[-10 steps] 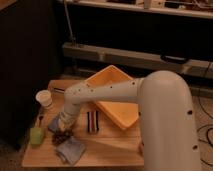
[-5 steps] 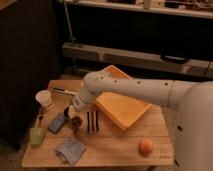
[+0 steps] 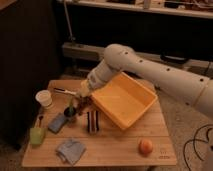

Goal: Place grapes in table surface

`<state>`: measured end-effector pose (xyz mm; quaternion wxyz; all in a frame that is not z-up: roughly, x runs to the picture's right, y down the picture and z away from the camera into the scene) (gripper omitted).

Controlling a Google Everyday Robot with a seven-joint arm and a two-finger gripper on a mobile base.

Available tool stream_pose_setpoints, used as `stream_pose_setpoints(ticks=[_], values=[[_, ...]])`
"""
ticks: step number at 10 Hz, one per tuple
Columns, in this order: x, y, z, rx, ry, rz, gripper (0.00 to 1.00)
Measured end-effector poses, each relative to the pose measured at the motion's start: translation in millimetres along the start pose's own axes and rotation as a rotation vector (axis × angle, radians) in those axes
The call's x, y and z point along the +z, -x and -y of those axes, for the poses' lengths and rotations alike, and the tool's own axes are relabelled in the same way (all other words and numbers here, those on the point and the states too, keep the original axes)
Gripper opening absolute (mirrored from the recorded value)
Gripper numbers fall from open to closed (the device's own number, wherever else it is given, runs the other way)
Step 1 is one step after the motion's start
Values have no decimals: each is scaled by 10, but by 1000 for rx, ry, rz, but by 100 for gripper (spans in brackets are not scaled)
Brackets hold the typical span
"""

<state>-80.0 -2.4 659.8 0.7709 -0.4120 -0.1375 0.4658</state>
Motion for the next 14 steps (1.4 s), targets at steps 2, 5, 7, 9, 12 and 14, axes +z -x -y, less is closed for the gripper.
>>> stream_pose_setpoints(ticks=[2, 5, 7, 9, 12, 14], values=[[-389, -37, 243, 7, -45, -25, 0], [-551, -392, 441, 23, -58, -47, 0], [-487, -510, 464, 18, -54, -51, 0], [-608, -609, 403, 8, -59, -49, 0], [-739, -777, 334, -2, -93, -99, 0], [-681, -946, 271, 0, -85, -131, 0]])
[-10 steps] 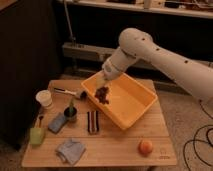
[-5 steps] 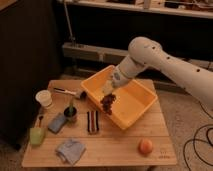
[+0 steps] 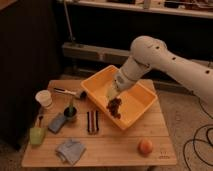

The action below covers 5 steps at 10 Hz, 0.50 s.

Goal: Place grapes in table surface

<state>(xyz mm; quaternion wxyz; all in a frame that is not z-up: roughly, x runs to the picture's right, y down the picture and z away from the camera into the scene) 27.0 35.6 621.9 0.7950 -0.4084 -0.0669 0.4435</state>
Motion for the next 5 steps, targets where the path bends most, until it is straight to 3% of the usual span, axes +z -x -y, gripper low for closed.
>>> stream_pose_setpoints(ticks=[3, 5], values=[[236, -228, -387, -30, 77, -16, 0], [397, -368, -604, -50, 91, -37, 0]])
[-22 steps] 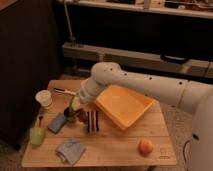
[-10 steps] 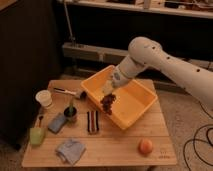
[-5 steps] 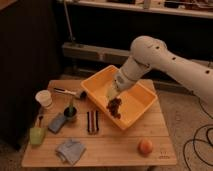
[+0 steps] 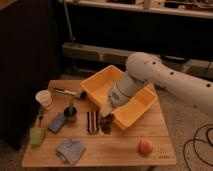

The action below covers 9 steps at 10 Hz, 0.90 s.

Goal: Place grapes in table surface

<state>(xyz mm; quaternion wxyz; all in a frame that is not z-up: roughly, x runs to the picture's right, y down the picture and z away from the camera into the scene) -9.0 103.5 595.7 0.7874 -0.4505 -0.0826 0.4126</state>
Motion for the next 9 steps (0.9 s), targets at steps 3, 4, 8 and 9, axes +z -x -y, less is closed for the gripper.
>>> stream_pose_setpoints(ticks=[3, 4, 8, 9], values=[[455, -98, -107, 0, 37, -22, 0], [627, -137, -117, 8, 62, -24, 0], [1245, -124, -361, -23, 179, -212, 14], [1266, -108, -371, -25, 202, -271, 24]])
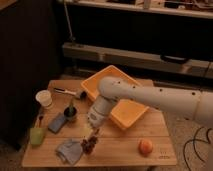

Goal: Place grapes in table surface

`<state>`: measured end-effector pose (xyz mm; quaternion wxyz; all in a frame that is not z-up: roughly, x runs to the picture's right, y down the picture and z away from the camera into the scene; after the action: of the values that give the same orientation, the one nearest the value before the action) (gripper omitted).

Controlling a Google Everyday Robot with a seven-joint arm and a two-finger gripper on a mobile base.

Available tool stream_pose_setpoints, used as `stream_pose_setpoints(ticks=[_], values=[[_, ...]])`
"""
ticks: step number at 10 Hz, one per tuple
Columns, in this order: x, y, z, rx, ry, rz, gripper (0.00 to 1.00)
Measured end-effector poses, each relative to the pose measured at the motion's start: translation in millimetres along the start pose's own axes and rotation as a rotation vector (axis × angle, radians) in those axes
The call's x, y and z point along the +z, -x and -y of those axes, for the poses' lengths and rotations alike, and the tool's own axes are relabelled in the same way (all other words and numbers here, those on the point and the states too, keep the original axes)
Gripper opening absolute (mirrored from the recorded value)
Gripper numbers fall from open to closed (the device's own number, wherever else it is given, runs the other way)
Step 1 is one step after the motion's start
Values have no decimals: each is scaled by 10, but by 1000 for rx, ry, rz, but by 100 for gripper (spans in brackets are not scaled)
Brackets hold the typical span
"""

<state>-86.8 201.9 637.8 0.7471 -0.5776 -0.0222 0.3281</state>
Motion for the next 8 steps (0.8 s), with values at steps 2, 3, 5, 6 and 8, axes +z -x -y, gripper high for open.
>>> stream_pose_setpoints(ticks=[2, 3, 5, 6, 8], values=[[12, -39, 92, 34, 41, -9, 43], [109, -105, 194, 69, 60, 25, 56], [309, -178, 341, 116, 82, 35, 70], [405, -287, 456, 157, 93, 42, 72], [447, -356, 539, 192, 91, 50, 72]])
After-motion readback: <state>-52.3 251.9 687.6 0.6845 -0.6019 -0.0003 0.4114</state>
